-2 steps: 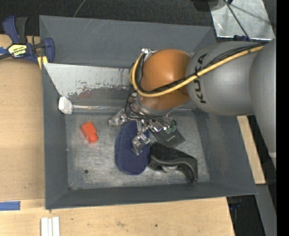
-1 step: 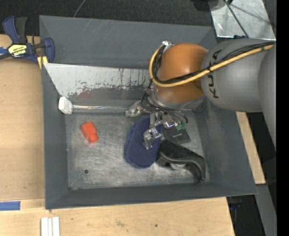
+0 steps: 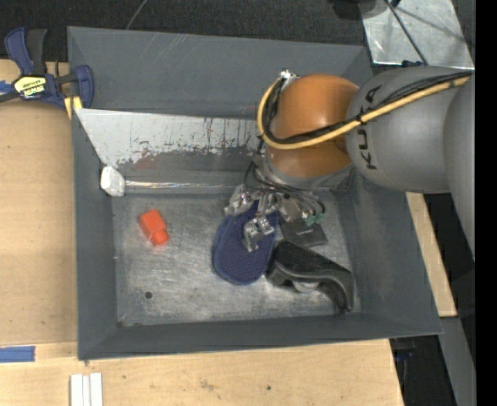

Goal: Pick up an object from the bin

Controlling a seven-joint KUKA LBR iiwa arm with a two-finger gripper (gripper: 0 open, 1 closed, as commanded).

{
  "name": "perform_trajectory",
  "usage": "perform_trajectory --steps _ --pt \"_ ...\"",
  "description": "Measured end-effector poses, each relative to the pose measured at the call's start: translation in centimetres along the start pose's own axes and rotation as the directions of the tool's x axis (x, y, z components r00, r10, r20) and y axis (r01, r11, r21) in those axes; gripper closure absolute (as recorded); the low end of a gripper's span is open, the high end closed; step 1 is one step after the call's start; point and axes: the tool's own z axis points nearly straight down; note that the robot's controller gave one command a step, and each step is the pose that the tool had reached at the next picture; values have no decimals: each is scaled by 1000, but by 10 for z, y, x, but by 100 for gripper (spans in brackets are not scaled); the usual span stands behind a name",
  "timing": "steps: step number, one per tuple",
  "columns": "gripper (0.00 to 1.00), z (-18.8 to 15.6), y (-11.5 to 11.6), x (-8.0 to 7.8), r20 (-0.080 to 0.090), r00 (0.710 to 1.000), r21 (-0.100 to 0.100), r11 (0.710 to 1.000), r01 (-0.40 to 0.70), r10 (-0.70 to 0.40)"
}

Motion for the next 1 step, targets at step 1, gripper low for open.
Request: perform_trajectory --steps 1 --pt "100 -118 4 2 13 1000 7 1000 28 -28"
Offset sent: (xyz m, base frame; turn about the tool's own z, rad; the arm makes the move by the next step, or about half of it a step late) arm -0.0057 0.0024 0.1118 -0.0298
